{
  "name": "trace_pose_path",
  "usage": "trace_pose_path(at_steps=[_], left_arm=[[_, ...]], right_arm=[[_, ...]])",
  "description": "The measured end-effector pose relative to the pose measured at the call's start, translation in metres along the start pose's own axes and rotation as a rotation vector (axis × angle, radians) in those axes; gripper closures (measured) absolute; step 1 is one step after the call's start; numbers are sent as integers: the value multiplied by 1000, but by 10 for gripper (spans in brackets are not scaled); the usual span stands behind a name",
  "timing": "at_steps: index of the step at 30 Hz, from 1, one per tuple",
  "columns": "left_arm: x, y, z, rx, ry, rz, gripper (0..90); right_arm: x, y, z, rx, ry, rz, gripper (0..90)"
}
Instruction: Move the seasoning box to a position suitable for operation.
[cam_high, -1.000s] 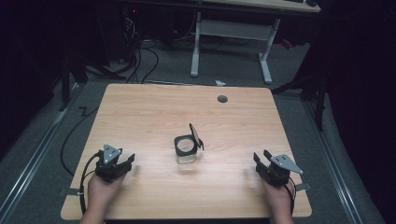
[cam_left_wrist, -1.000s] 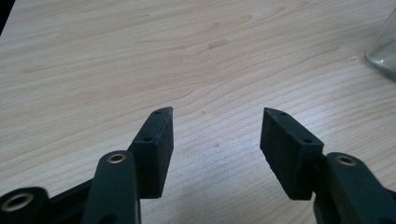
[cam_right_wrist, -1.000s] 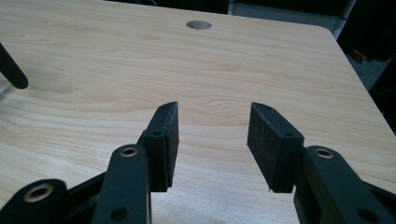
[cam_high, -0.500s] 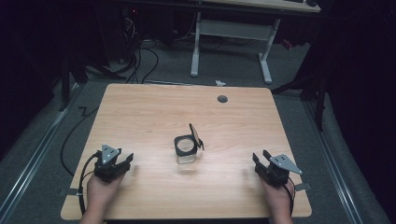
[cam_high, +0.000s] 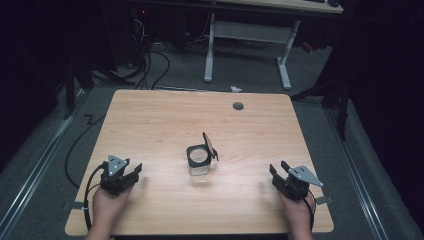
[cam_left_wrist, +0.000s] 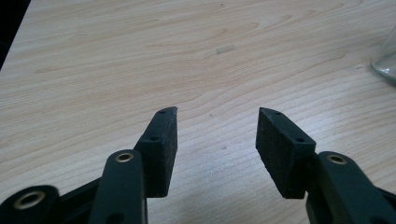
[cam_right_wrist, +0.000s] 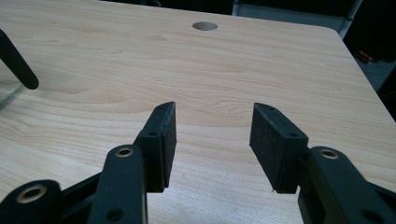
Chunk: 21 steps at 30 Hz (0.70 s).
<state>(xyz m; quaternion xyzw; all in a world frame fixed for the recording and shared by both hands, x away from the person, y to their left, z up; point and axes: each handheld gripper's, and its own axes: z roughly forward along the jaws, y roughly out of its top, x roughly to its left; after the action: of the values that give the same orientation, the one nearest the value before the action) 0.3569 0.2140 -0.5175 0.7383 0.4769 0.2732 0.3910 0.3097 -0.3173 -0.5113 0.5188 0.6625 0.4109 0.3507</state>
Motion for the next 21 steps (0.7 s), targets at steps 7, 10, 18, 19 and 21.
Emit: trace_pose_path(at_steps=[7,10,18,19,21], left_arm=[[0,0,0,-1,5,7,493],[0,0,-2,-6,8,10,493],[-2,0,-2,-1,3,21,493],[-2,0,-2,-2,3,22,493],[-3,-1,-3,-4,0,23,493]], right_arm=[[3,4,-2,-2,7,-9,534],[4,7,-3,2,19,-15,545],[3,15,-2,10,22,-31,565],[4,16,-2,7,23,-34,569],[4,19,-3,9,22,-36,583]])
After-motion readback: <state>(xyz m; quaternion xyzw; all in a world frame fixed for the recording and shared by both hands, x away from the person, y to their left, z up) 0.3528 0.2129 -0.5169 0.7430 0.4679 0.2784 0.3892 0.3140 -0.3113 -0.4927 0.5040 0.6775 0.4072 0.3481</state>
